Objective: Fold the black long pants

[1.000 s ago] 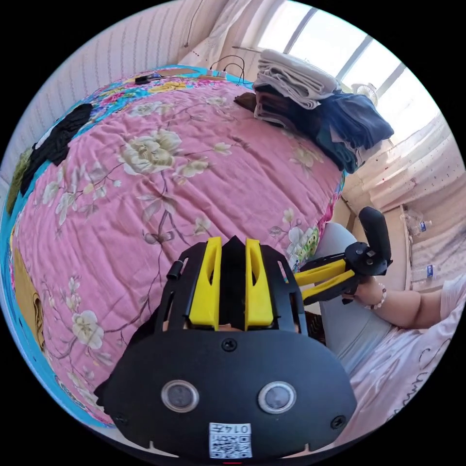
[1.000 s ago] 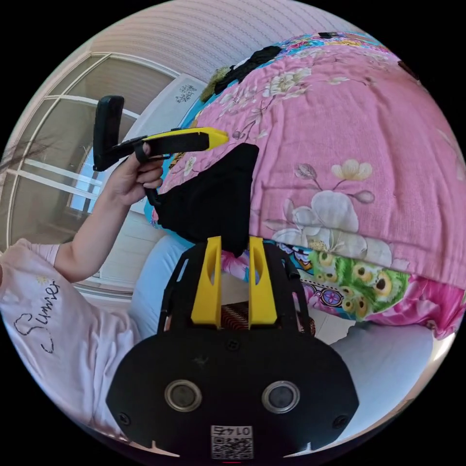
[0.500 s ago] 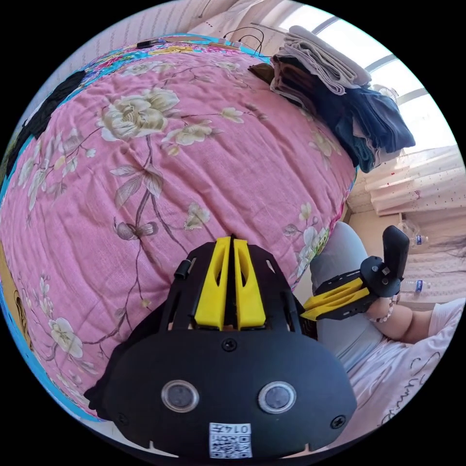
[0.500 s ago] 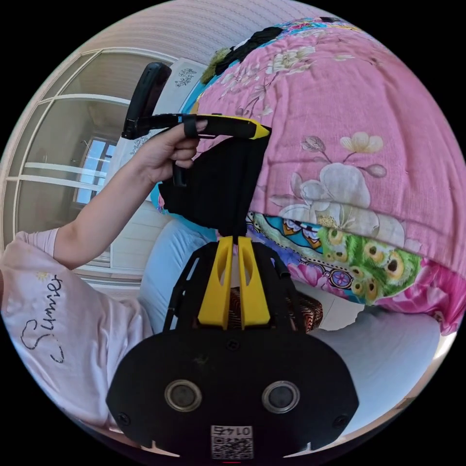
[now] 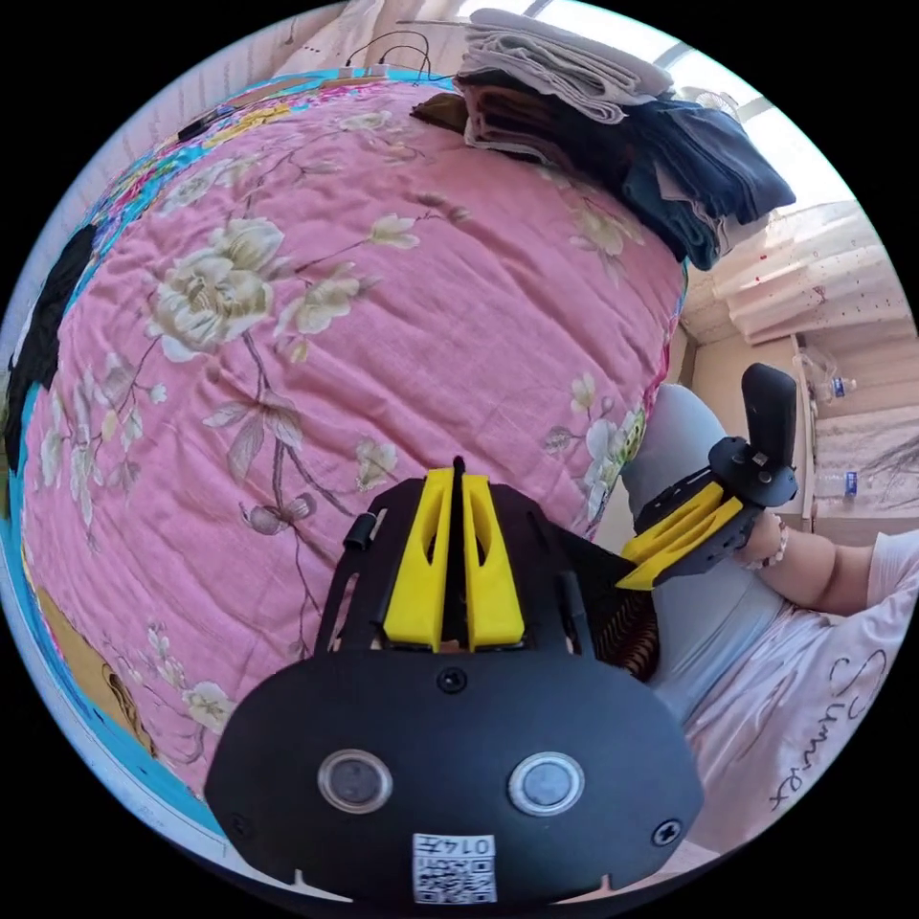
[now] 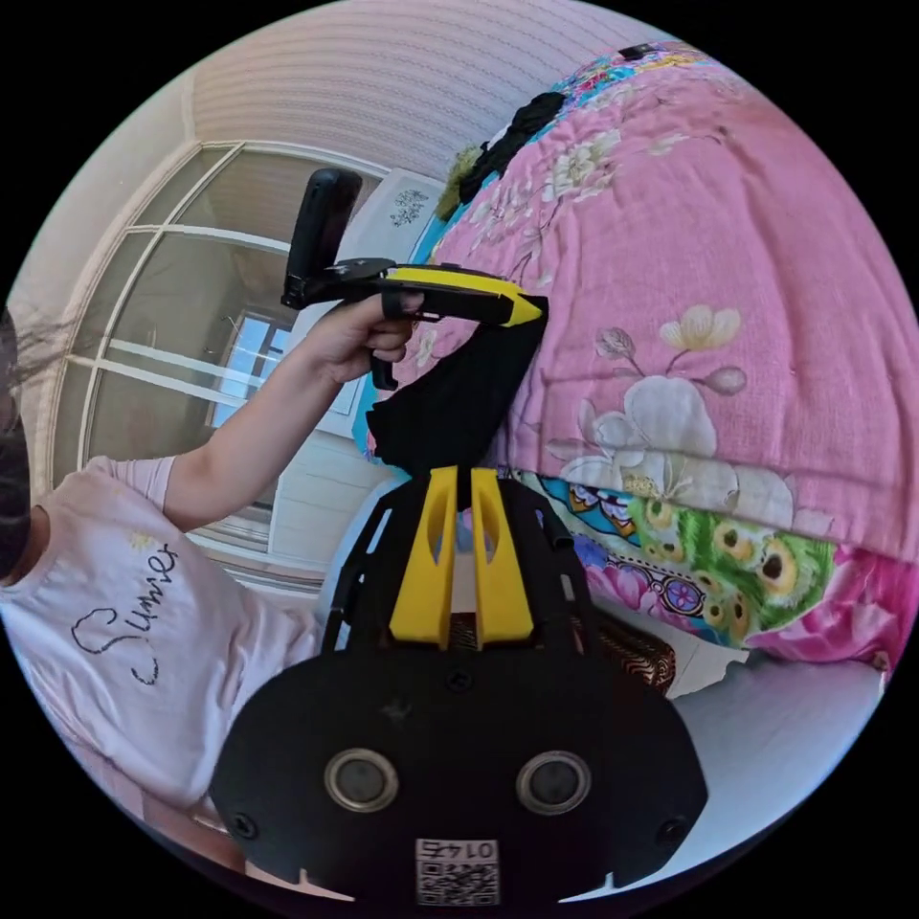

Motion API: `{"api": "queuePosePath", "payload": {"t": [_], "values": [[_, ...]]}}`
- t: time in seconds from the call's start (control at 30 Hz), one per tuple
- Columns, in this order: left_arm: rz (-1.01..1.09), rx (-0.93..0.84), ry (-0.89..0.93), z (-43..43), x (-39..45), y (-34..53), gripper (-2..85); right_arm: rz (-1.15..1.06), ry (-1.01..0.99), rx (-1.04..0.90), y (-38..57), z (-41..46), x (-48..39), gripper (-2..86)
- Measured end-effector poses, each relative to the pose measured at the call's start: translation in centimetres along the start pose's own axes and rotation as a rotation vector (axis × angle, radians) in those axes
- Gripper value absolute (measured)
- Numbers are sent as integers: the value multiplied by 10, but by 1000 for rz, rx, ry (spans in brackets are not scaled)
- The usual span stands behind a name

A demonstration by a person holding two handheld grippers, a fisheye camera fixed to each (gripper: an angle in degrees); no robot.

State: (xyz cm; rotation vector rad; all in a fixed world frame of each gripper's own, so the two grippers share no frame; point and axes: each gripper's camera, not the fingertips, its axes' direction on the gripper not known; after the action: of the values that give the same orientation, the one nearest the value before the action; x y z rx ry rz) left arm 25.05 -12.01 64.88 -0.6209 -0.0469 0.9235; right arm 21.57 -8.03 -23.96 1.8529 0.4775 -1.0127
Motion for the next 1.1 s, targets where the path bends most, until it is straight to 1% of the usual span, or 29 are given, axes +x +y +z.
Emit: {"api": "queuePosePath", "payload": {"t": [0.1, 0.23, 0.33, 0.37, 0.43, 0.5, 0.63, 0.73, 0.77, 0.9, 0.93, 1.0, 1.03, 1.1], "values": [[67, 59, -32, -16, 11, -26, -9, 22, -41, 116, 9, -30, 11, 15], [87, 188, 63, -44, 22, -63, -9, -28, -18, 298, 24, -94, 10, 14], [122, 373, 189, -83, 32, -83, -9, -77, 22, 437, 36, -144, 0, 14], [126, 395, 206, -89, 32, -84, -9, -101, 23, 480, 40, -159, -6, 14], [132, 433, 255, -104, 28, -77, -8, -124, 8, 504, 43, -173, -12, 14], [124, 453, 266, -117, 15, -49, -8, -152, -13, 477, 41, -175, -20, 15], [56, 507, 262, -129, -15, 30, -8, -245, -86, 317, 23, -136, -44, 16], [-107, 523, 247, -124, -52, 123, -9, -291, -148, 159, 5, -85, -62, 16], [-139, 521, 241, -122, -58, 138, -9, -307, -143, 90, -2, -62, -71, 16], [-361, 513, 223, -97, -91, 225, -9, -366, -78, -98, -20, 8, -102, 17], [-422, 518, 241, -89, -99, 245, -9, -397, -39, -154, -24, 29, -113, 17], [-479, 539, 261, -80, -109, 267, -9, -426, 34, -229, -29, 58, -126, 18], [-494, 537, 247, -77, -111, 272, -9, -431, 83, -261, -32, 74, -132, 19], [-596, 503, 149, -64, -120, 292, -7, -414, 140, -277, -35, 93, -135, 21]]}}
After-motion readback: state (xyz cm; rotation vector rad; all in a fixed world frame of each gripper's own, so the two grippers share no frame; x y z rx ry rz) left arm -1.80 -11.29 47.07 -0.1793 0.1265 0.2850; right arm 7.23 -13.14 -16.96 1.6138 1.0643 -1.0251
